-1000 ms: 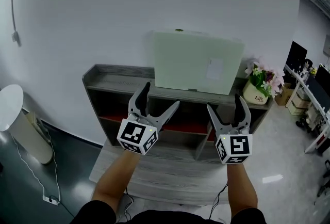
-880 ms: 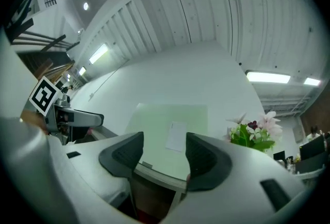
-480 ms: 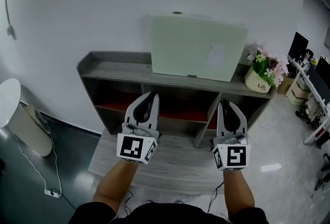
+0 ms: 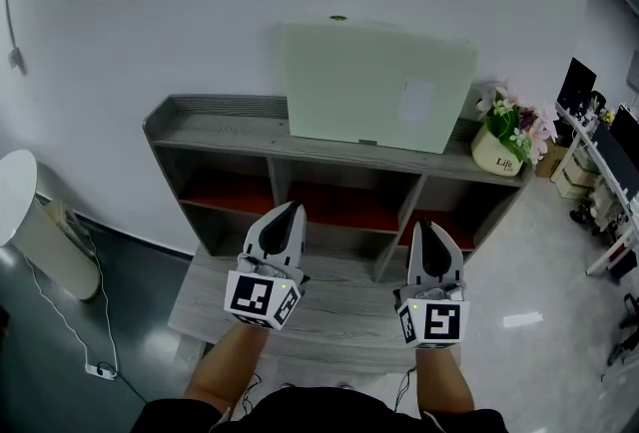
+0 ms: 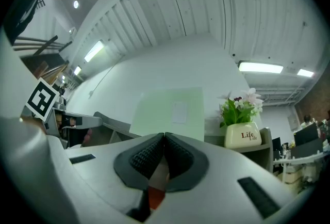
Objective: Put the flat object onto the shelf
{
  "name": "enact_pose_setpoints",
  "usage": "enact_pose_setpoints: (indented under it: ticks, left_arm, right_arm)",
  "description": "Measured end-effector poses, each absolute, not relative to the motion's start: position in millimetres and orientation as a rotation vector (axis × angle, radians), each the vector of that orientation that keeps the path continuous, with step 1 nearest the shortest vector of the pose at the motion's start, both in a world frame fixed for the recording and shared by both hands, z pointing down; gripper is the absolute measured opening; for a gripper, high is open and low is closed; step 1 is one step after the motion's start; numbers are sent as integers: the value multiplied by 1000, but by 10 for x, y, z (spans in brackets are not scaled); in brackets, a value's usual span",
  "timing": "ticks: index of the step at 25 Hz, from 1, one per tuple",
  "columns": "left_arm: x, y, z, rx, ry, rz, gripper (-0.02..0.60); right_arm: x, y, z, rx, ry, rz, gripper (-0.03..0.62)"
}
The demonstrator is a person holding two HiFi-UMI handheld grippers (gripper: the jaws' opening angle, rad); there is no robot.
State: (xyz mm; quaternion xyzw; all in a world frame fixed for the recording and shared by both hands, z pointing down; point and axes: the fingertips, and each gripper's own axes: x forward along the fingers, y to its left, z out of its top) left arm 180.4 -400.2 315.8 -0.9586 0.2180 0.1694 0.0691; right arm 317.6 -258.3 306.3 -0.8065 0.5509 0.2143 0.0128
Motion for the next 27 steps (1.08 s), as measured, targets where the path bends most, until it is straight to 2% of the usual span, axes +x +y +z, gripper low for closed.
enact_pose_setpoints:
  ticks: [27]
  left_arm:
    - [1858,-3881,3271,-2960,606,499,6]
  right_arm:
    - [3179,-2557,3329,-2503,1722,555,25]
